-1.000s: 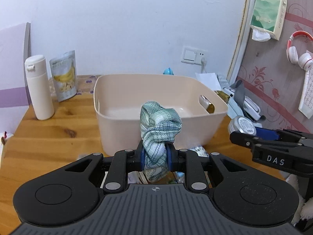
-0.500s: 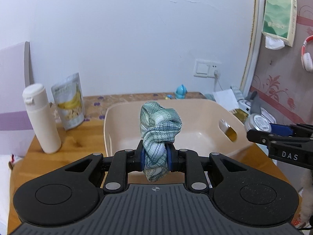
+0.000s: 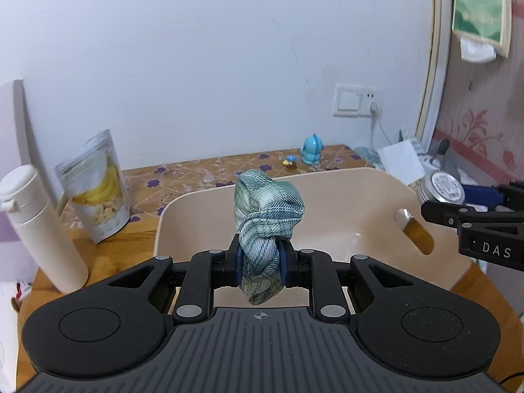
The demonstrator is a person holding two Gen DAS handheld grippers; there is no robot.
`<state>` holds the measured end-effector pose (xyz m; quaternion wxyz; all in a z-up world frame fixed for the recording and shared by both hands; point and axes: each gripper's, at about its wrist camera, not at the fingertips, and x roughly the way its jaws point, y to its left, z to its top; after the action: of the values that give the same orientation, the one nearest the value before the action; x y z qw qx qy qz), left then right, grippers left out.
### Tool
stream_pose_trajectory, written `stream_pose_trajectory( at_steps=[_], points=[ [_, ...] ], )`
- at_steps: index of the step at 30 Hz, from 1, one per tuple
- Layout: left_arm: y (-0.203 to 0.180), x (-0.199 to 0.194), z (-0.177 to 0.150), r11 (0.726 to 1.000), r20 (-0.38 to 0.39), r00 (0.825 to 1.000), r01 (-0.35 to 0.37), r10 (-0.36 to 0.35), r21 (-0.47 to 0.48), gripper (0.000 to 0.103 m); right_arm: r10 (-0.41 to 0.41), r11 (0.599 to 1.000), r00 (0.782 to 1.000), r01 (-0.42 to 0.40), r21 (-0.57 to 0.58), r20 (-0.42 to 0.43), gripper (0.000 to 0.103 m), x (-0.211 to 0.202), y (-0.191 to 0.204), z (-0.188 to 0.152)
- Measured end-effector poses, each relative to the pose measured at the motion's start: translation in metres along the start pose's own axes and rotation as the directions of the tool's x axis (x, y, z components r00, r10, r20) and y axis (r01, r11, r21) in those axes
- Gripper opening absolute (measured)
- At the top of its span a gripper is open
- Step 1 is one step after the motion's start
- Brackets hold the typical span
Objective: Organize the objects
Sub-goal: 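Lift scrunchie with left tool while right tool carries silver tin over the bin, then open left tool dropping scrunchie into bin while right tool releases the tin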
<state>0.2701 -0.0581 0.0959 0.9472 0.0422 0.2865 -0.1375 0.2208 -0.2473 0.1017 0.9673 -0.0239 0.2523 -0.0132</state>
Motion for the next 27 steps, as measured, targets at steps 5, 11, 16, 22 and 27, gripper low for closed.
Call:
stream_pose_trajectory(
  at_steps=[5,11,16,22,27],
  points=[
    [-0.005,0.034,0.002,1.0,-0.069,0.998,0.012,-0.01,0.024,0.021,-0.004,0.999,0.999,0.002,-0.042,-0.042,0.051,0.026,0.007,0.002],
    [-0.007,0.061,-0.001,0.997,-0.143,0.989,0.044,-0.035,0.061,0.021,0.035,0.996,0.992,-0.044,-0.073,-0.122,0.051,0.05,0.011,0.003],
    [-0.009,0.078,0.001,0.993,-0.201,0.979,0.064,-0.043,0.098,0.021,0.038,0.989,0.988,-0.058,-0.136,-0.148,0.051,0.062,0.018,0.006],
    [-0.009,0.094,0.002,0.991,-0.282,0.958,0.078,-0.044,0.11,0.022,0.051,0.978,0.977,-0.091,-0.19,-0.209,0.051,0.08,0.024,0.009],
    [-0.009,0.101,0.003,0.99,-0.332,0.942,0.085,-0.045,0.109,0.027,0.068,0.973,0.956,-0.127,-0.194,-0.284,0.052,0.094,0.028,0.001]
  ],
)
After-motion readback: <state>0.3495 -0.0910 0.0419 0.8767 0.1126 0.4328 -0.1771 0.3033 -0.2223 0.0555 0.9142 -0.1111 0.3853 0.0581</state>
